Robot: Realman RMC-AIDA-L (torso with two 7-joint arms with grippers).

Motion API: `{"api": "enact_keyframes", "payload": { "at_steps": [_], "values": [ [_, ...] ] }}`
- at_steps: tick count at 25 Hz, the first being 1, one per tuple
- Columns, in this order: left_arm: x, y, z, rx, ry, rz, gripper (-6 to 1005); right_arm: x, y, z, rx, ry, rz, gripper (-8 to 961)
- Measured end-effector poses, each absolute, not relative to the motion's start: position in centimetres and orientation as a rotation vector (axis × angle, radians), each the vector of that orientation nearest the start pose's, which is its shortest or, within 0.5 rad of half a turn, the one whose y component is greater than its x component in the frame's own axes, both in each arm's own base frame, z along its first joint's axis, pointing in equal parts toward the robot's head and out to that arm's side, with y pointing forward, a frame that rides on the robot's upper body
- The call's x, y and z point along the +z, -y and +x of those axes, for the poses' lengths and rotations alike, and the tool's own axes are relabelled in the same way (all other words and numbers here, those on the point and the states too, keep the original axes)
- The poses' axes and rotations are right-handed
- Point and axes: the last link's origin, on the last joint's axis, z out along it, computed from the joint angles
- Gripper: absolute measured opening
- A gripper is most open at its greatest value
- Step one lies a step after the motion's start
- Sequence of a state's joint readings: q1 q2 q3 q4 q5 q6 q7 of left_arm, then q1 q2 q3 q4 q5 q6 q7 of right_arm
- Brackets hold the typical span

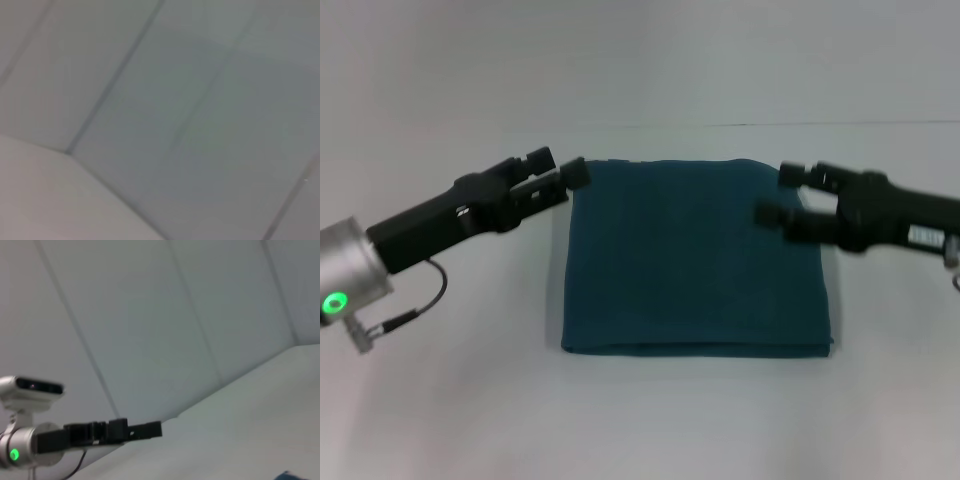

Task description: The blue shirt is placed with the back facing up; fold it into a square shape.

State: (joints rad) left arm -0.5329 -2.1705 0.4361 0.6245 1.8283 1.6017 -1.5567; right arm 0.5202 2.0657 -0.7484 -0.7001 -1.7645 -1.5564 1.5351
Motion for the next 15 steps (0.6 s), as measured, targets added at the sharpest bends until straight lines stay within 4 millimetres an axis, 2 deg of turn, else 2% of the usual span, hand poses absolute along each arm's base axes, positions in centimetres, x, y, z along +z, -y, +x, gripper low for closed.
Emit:
{"api": "enact_keyframes", "payload": {
  "at_steps": [2, 8, 11, 15],
  "values": [
    [1.1, -32.2, -24.5, -1.27, 0.926, -2.383, 824, 2.1, -33.4, 24.1, 0.962, -0.68, -2.635, 930],
    [1.9, -28.2, -26.1, -1.285, 0.853, -2.455, 878, 2.1, -30.4, 25.7, 0.942, -0.613, -2.739, 929],
    [1.7, -26.8, -26.5, -1.246, 0.812, -2.533, 905, 1.5, -29.6, 26.2, 0.871, -0.642, -2.817, 928],
    [0.4, -25.3, -26.8, -1.141, 0.777, -2.684, 923, 0.3, -29.3, 26.3, 0.744, -0.696, -2.919, 927]
  ]
}}
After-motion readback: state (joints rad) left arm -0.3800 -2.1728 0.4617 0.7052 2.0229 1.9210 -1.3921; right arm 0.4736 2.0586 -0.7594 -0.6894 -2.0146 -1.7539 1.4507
